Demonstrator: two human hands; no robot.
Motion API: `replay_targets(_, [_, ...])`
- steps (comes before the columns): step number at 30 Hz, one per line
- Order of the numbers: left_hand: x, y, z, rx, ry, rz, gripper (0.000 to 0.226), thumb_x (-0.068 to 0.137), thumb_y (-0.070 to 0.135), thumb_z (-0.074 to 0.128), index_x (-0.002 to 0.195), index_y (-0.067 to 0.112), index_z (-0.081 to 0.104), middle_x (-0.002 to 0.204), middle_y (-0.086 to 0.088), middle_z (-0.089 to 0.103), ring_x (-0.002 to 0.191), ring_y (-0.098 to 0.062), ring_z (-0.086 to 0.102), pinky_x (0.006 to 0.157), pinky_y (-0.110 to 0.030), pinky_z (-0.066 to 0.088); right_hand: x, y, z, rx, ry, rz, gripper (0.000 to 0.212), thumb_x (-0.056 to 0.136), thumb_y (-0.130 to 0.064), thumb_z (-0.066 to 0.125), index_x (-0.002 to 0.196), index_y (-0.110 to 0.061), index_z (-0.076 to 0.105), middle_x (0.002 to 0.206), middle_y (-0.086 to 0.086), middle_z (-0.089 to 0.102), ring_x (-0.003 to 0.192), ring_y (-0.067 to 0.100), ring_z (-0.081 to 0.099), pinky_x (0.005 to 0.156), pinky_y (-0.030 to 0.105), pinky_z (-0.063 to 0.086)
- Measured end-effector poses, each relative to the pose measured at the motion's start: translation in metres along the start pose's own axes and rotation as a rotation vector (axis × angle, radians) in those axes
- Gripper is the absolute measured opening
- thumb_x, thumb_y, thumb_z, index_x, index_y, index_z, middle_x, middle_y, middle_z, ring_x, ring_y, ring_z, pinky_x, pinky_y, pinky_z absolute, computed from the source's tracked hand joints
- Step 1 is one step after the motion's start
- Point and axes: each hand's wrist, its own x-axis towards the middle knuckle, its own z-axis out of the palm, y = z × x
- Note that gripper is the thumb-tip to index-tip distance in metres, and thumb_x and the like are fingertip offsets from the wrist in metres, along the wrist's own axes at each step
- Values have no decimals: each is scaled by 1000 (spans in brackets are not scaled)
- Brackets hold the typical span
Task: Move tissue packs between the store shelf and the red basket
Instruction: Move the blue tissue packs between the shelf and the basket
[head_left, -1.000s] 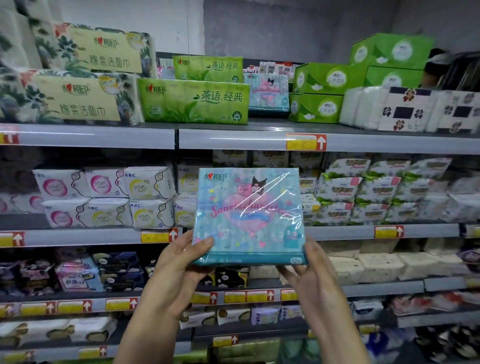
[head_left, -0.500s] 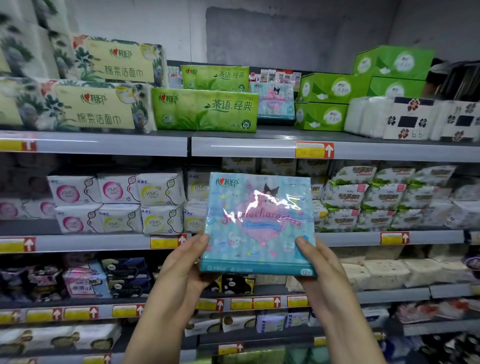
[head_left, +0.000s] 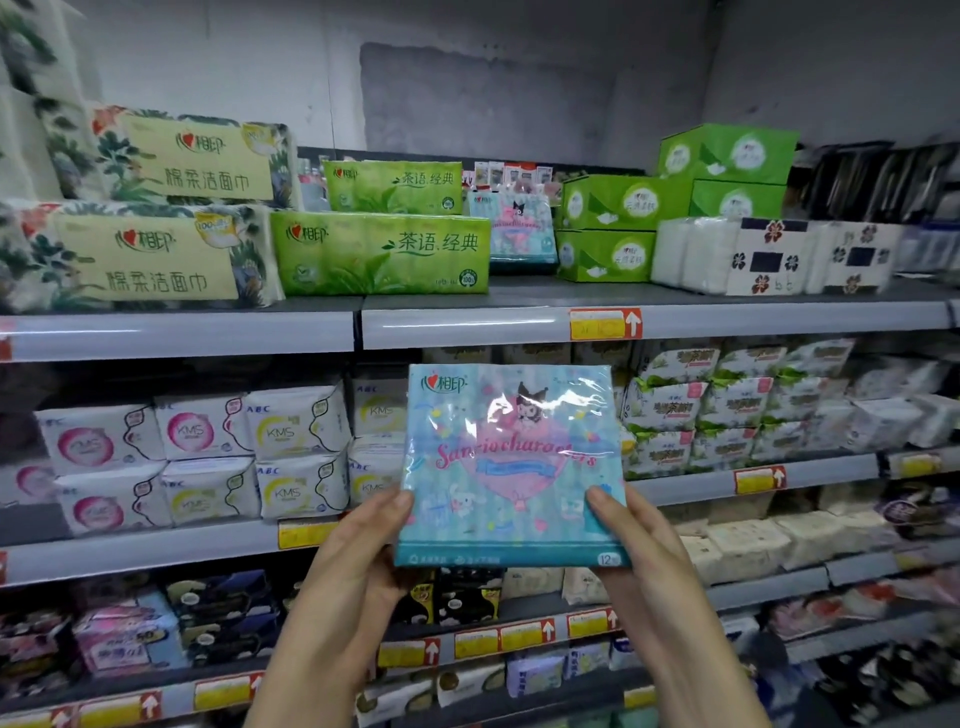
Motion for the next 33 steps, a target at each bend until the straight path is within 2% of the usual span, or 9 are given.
replay_targets(3, [5, -6, 4, 9, -41, -23, 86, 22, 43, 96, 98, 9, 74, 108, -14, 72, 91, -23, 72, 69, -35, 61, 3, 1, -6, 11, 16, -15, 92, 31, -45, 93, 112, -10, 65, 104, 9, 73, 91, 21, 71, 63, 26, 57])
replay_targets(7, [17, -13, 14, 16, -55, -32, 74, 45, 35, 92, 108, 4, 68, 109, -16, 71, 89, -23, 72, 68, -34, 61, 11, -5, -18, 55, 12, -7, 49, 65, -22, 73, 111, -8, 62, 93, 6, 75, 80, 16, 72, 58, 24, 57])
replay_targets(10, [31, -16, 24, 28, -33, -21, 57, 57, 32, 83, 104, 3, 69, 110, -18, 71, 90, -24, 71, 75, -39, 58, 27, -7, -30, 59, 19, 0, 42, 70, -19, 65, 110, -7, 62, 92, 5, 75, 80, 16, 72, 63, 27, 59])
replay_targets(12, [43, -18, 33, 46, -5, -7, 86, 34, 40, 94, 107, 2, 68, 111, -18, 70, 98, -28, 69, 78, -43, 58, 40, -11, -37, 51, 28, -8, 51, 65, -25, 72, 112, -8, 63, 96, 7, 75, 84, 18, 71, 70, 32, 58])
replay_targets(15, [62, -23, 49, 43, 42, 16, 106, 27, 43, 95, 117, -2, 62, 114, -21, 68, 110, -36, 63, 88, -49, 53, 63, -21, -50, 58, 65, -8, 65, 54, -31, 81, 113, -10, 63, 99, 6, 74, 86, 19, 71, 69, 34, 57])
replay_targets(19, [89, -33, 80, 0, 55, 51, 106, 29, 38, 96, 119, -4, 60, 117, -23, 67, 111, -38, 62, 89, -57, 50, 94, -43, -74, 69, 49, 0, 89, 46, -36, 90, 124, -11, 57, 107, 6, 72, 93, 21, 71, 66, 30, 58])
replay_targets(22, [110, -37, 106, 7, 61, 95, 106, 27, 40, 96, 118, -2, 61, 116, -21, 67, 104, -32, 66, 77, -44, 59, 118, -62, -93, 68, 26, -20, 78, 57, -30, 81, 128, -10, 54, 107, 5, 72, 91, 18, 71, 62, 29, 58])
replay_targets(26, [137, -37, 128, -10, 58, 166, 103, 29, 40, 96, 117, 0, 63, 118, -19, 67, 114, -34, 61, 88, -46, 54, 146, -87, -105, 1, -19, -72, 115, 24, -53, 92, 127, -16, 56, 116, 3, 68, 97, 18, 70, 63, 26, 56])
replay_targets(33, [168, -8, 160, 182, 25, 343, 102, 31, 51, 92, 113, -2, 64, 109, -19, 70, 98, -27, 69, 81, -33, 58, 183, -148, -108, -141, -246, -195, 62, 55, -41, 83, 110, -19, 66, 105, 2, 73, 94, 15, 70, 71, 25, 57])
